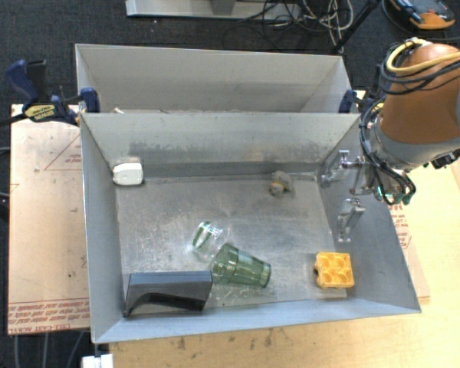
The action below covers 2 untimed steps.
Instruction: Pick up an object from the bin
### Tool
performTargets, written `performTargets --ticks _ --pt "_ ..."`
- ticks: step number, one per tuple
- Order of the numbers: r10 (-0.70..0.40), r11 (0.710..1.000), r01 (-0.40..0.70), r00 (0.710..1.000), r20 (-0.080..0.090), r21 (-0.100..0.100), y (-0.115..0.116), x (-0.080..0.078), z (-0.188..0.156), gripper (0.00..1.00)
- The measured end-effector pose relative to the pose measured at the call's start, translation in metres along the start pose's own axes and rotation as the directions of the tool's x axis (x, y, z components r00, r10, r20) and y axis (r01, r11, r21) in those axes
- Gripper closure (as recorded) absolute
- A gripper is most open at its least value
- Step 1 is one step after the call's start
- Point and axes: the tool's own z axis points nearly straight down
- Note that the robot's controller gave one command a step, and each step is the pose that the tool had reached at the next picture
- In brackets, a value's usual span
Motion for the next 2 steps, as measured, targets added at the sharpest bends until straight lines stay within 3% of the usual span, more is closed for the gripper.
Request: performTargets --ticks 1,2 --pt "-0.002 1.000 0.002 1.000 0.008 0.001 0.000 -0.002 -0.005 0.00" --pt "-0.069 0.998 0.069 0.998 0.014 0.003 -0.001 0.025 0.025 0.00"
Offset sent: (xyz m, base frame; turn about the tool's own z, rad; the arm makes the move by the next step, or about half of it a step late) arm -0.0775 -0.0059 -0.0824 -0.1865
